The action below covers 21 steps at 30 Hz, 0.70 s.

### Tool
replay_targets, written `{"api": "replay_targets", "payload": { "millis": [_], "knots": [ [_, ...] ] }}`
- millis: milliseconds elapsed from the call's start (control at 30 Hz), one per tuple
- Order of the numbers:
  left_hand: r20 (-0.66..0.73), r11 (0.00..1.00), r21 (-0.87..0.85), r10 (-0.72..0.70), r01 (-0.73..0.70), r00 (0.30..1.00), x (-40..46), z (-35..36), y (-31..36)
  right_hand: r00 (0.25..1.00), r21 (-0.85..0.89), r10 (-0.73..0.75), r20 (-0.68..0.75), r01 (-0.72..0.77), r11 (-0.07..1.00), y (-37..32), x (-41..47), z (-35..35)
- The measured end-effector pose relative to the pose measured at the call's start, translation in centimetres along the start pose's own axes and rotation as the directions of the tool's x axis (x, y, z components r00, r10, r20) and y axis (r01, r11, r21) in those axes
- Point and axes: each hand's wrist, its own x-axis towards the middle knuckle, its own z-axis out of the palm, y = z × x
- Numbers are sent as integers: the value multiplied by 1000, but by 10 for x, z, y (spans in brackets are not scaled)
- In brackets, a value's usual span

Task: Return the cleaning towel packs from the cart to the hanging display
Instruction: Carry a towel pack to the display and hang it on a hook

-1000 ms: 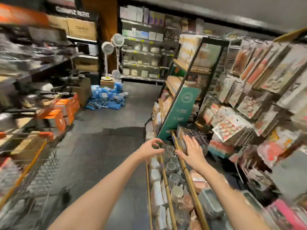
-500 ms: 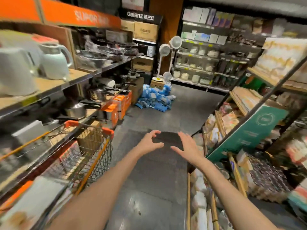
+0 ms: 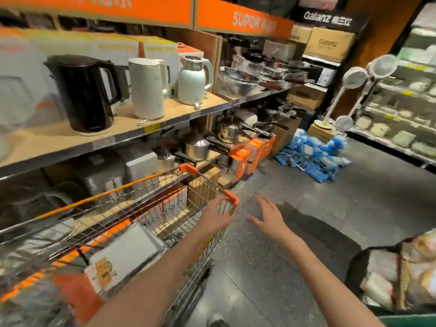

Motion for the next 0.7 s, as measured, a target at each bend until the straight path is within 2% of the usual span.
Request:
{"api": "replay_targets", "payload": {
  "millis": [133,233,300,400,467,600,700],
  "knots": [
    [-169,993,-23,-115,112,979,24,-33,-34,986,81,-127,112,118,990,-29,72,31],
    [-288,980,-110,-191,165,938,39,-52,-49,961,108,-203,186,185,977,-45,118,50],
    [-409,962,-179,-264,206,874,50,-63,-62,918,133,-277,285,248,959,-59,156,70],
    [-468,923,-295,-366,249,804,55,-67,-77,850,106,-369,376,356,928,-86,190,96],
    [-526,877,-407,-453,254,720,57,-72,-90,783,103,-442,437,444,890,-107,213,117],
    [-639,809,-515,-582,283,503,43,-83,-128,654,141,-532,538,552,822,-139,233,166],
    [-668,739,-622,-673,258,317,25,-89,-157,558,173,-566,607,603,779,-162,232,204]
  ]
}}
